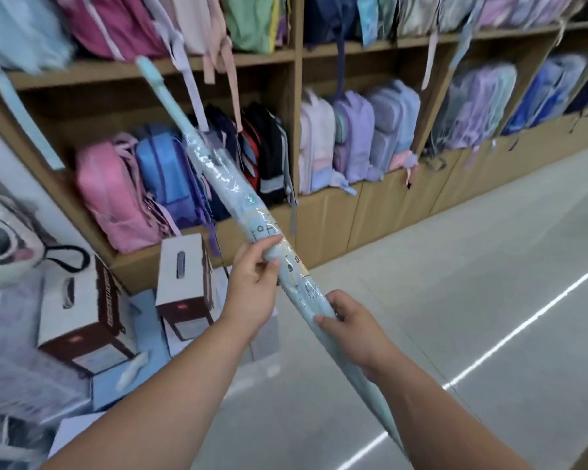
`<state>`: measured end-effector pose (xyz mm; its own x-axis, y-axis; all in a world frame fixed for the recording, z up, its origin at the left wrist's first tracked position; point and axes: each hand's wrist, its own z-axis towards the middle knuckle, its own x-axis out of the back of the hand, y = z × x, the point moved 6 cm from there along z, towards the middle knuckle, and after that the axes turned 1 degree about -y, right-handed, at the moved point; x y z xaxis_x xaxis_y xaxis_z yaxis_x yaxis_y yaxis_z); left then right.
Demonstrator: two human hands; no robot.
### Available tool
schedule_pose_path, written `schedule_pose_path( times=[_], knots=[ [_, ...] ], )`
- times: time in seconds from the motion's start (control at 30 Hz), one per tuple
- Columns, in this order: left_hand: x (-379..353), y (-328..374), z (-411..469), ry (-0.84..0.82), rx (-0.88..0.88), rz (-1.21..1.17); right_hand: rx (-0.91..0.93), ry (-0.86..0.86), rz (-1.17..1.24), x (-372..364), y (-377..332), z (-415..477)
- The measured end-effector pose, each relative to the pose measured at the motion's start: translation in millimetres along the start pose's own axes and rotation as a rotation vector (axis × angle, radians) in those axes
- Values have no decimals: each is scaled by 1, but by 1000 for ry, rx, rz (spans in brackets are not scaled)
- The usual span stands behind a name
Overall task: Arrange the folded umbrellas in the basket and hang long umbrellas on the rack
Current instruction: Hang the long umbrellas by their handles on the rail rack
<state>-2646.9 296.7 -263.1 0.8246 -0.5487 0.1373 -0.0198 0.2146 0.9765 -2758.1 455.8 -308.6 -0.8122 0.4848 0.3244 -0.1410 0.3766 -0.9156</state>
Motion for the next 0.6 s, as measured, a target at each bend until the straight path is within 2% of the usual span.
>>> schedule_pose_path(
  times=[0.13,0.23,0.43,0.6],
  knots=[
    [67,27,1,33,-52,14,15,-72,76,-64,-44,-7],
    [119,37,-3,63,-9,32,30,-130,77,-107,-81,-5],
    [197,53,-13,158,7,22,323,-111,132,-162,-201,1],
    [244,78,-14,284,-71,-11,418,-72,129,-205,-260,21]
  ],
)
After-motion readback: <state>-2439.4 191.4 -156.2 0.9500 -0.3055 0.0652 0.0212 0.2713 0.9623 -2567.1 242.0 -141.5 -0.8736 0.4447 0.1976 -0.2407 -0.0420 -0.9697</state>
